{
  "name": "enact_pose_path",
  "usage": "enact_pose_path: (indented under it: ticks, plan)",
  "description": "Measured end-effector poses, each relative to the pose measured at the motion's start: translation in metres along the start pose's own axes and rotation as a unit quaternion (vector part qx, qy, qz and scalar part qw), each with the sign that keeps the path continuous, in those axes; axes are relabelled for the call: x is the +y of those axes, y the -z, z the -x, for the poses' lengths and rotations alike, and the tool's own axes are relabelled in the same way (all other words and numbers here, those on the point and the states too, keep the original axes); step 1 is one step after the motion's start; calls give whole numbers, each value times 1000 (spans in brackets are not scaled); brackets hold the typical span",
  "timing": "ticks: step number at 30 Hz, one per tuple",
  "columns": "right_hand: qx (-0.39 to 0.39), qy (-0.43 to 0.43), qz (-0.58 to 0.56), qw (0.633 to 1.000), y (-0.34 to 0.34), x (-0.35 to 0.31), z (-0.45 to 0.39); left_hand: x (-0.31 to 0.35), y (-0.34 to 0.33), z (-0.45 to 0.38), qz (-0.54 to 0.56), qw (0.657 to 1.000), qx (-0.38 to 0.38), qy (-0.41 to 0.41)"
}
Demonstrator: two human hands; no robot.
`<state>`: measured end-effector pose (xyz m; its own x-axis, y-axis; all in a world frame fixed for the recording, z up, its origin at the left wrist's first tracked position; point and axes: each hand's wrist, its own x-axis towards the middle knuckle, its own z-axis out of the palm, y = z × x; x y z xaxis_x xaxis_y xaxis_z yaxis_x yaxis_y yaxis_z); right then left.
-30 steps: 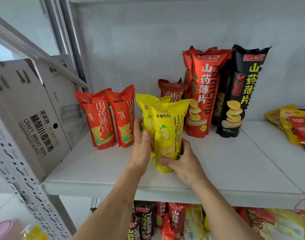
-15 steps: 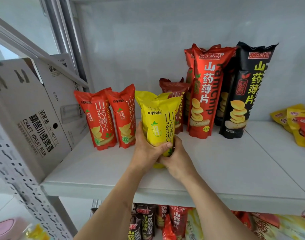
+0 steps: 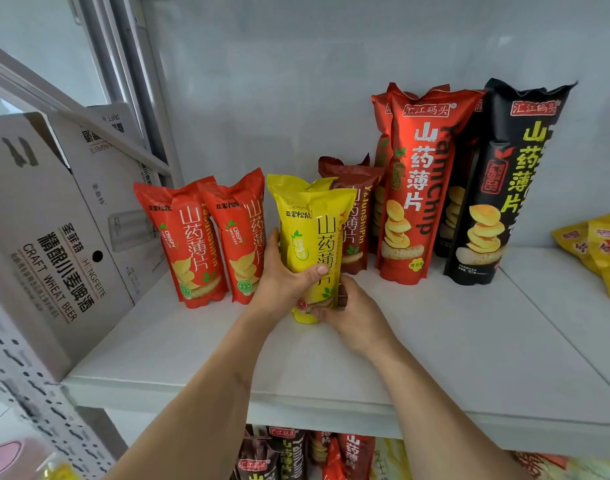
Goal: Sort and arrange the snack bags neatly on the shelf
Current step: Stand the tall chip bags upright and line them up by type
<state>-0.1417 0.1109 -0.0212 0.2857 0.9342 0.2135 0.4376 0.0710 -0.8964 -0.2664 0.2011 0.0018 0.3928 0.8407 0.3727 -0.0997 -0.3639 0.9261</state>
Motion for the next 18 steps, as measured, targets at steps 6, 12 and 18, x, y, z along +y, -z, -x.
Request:
enact_pose_path:
  ticks: [6, 12, 18]
  plan:
    - [-2, -3, -4, 1000, -7, -3, -17, -5, 2, -26, -3, 1000, 11, 2]
    - [29, -4, 24, 999, -22, -2, -42, -11, 4, -45, 3, 999, 36, -19]
    - [62, -15, 41, 997, -37, 1, -63, -19, 6, -70, 13, 999, 49, 4]
